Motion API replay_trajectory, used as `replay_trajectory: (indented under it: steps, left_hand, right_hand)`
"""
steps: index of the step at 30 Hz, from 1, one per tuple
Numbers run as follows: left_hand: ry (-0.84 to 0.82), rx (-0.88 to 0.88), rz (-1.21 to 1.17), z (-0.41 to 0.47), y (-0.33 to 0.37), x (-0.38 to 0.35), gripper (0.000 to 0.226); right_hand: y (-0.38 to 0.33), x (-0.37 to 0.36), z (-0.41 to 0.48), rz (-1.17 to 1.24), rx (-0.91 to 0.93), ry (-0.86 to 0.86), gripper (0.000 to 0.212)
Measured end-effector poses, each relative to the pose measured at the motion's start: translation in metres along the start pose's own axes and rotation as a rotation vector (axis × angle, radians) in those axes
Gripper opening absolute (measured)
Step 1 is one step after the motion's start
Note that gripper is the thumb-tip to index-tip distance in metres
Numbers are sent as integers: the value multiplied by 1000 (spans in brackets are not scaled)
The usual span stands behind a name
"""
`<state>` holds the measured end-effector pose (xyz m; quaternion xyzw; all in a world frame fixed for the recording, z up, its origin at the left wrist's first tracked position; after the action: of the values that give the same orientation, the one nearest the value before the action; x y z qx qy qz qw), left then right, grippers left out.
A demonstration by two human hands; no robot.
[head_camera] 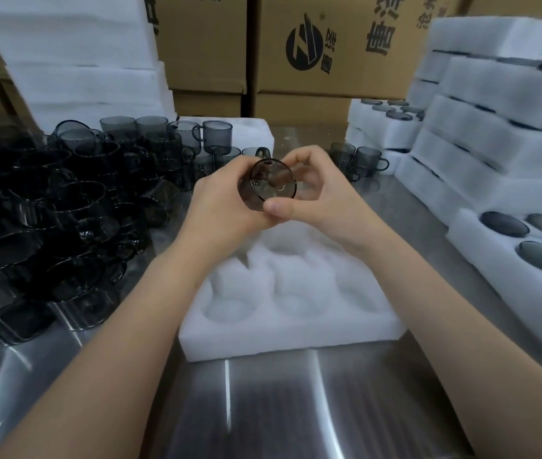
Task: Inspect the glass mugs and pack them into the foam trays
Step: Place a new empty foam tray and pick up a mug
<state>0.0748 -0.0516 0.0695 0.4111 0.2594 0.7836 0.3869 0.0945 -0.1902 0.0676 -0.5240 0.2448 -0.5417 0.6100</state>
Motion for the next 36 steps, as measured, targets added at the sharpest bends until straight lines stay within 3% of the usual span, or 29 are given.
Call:
replay_trajectory:
  steps: [8, 13, 20, 24, 28, 36]
  left_hand:
    - [-41, -243, 179, -2, 20, -13, 64]
    - [-30, -272, 130, -5, 24, -11, 64]
    - [2, -129, -46, -3, 16, -3, 67]
    - [14, -60, -160, -2, 12, 3, 58]
    - [13, -17, -194, -1, 7, 4, 57]
    - [-26, -68, 0, -2, 11, -4, 40]
  right_hand:
    - [0, 3, 1, -107, 5, 147, 50]
    - [-1, 8, 1, 40, 5, 215, 30]
    - [9, 9, 3, 396, -112, 81, 10]
    - [7, 2, 2, 477, -98, -52, 34]
    - [4, -3, 1, 419, -57, -101, 47]
    - [5, 4, -1, -42, -23, 106, 47]
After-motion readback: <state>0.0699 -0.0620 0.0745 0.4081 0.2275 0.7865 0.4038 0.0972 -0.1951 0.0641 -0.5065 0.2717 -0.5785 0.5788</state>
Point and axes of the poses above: each hand's wrist, its own z-axis towards the middle knuckle, its own x-axis out of the back of the hand, y = z × x, the point moved 8 cm from there along z, towards the middle knuckle, and after that the axes turned 2 degrees about y, right-handed, at the moved point
